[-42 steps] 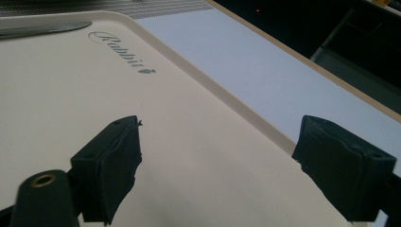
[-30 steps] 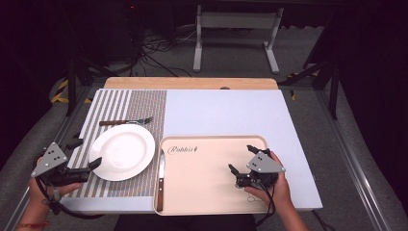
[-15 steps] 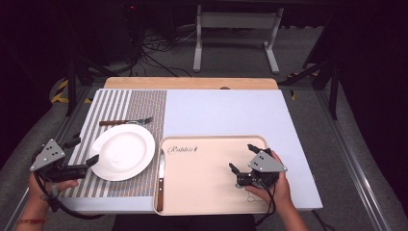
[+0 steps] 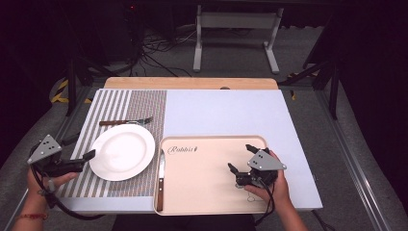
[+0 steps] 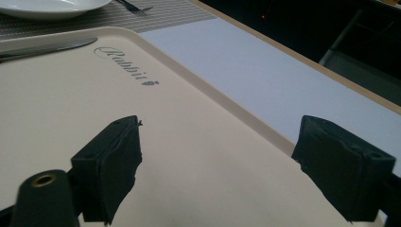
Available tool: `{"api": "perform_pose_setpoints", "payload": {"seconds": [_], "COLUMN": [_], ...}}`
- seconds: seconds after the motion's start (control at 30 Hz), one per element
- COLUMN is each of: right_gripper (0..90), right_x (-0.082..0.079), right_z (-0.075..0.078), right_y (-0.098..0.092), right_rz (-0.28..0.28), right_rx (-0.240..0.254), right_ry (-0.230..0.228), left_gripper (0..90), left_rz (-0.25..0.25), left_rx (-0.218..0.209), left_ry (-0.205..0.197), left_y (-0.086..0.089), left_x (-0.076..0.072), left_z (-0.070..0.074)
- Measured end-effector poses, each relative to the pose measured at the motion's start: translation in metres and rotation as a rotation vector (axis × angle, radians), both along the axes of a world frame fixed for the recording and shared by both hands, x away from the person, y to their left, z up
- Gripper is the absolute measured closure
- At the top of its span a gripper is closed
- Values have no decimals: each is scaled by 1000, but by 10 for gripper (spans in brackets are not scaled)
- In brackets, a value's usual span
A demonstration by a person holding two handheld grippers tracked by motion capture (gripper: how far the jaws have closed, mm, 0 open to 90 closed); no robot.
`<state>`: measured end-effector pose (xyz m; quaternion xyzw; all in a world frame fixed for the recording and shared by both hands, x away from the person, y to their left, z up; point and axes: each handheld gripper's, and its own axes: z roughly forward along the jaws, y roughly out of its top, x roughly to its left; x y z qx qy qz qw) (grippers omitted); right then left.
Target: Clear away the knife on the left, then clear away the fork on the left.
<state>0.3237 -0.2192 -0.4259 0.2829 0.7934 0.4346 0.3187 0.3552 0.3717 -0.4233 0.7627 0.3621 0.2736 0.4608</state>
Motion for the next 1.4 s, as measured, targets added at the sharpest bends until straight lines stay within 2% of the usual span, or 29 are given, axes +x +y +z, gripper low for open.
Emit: {"api": "perform_pose_setpoints", "payload": {"seconds": [0.07, 0.13, 0.17, 0.27, 0.3, 0.33, 0.43, 0.6, 0.67, 0.7, 0.73, 0.83, 0.9, 0.97, 1.0, 1.17, 1.4], "right_gripper": [168, 168, 168, 174, 174, 173, 168, 166, 167, 167, 167, 167, 167, 167, 167, 167, 167], "right_x": [-2, -2, -2, 0, 0, 1, 1, -2, -3, -5, -5, -7, -7, -7, -8, -8, -5], "right_z": [1, 1, 1, 1, 1, 1, 1, 1, 1, 1, 2, 2, 1, 1, 1, 0, -2], "right_y": [-1, -3, -5, -7, -7, -8, -8, -7, -7, -7, -7, -7, -7, -8, -9, -13, -14], "right_rz": [4, 6, 4, -11, -11, -15, -24, -37, -40, -46, -48, -55, -59, -61, -63, -71, -67], "right_rx": [19, 27, 31, 25, 25, 32, 33, 18, 13, 14, 16, 8, 4, 2, -2, 5, 5], "right_ry": [10, 18, 23, 35, 35, 43, 45, 63, 62, 69, 73, 81, 87, 91, 96, 112, 134], "left_gripper": [155, 163, 164, 175, 175, 177, 183, 213, 222, 242, 245, 273, 287, 296, 303, 340, 344], "left_rz": [0, 2, 2, 7, 7, 9, 6, 1, -10, -6, -10, -19, -27, -24, -35, -39, -34], "left_rx": [3, 26, 26, 34, 34, 27, 34, 66, 57, 78, 76, 115, 100, 111, 95, 141, 168], "left_ry": [3, 8, 8, 26, 26, 46, 48, 67, 74, 81, 86, 106, 115, 125, 143, 193, 223], "left_y": [1, 3, 3, 10, 10, 12, 13, 18, 19, 20, 21, 19, 19, 17, 17, 13, 11], "left_x": [6, 15, 15, 35, 35, 45, 53, 77, 83, 92, 97, 111, 116, 125, 129, 144, 160], "left_z": [2, 4, 4, 1, 1, -2, -3, -4, -4, -4, -4, -5, -6, -10, -12, -24, -33]}}
